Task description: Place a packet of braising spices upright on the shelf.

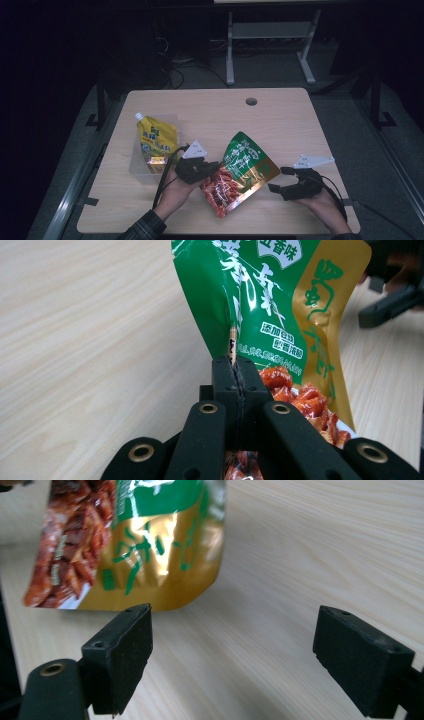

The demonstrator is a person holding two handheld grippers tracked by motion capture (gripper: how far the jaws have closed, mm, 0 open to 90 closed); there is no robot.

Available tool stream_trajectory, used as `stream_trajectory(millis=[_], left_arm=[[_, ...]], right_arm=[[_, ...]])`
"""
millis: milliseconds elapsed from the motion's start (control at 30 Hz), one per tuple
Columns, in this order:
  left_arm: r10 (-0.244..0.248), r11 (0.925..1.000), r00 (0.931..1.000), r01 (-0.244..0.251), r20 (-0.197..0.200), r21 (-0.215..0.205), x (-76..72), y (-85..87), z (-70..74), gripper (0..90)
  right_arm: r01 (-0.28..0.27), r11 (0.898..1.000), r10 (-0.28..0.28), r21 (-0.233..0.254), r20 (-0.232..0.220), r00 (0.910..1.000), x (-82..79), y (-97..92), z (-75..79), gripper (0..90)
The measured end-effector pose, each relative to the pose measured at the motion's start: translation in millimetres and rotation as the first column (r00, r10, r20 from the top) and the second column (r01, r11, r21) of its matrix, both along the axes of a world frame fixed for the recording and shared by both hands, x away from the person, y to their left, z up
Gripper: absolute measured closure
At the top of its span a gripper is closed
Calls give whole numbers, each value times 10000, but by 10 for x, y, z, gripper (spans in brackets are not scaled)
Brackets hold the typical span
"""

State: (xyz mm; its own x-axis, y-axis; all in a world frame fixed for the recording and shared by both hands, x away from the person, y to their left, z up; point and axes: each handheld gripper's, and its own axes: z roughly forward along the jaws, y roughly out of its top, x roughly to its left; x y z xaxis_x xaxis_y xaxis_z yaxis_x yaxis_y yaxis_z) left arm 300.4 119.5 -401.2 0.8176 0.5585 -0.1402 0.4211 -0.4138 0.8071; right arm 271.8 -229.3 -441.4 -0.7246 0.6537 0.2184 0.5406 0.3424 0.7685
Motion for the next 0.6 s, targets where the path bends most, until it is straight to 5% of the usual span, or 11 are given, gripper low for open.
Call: stream_trajectory(millis=[300,600], left_arm=[[-42,9996,10000,43,28,-286,-28,4,38,897],[38,9986,10000,-33,81,-530,-35,18,68,897]], right_arm=[[-653,9958,637,647,262,9976,38,277,24,205],[-1113,9771,1111,1812,111,9937,93,363,-35,524]])
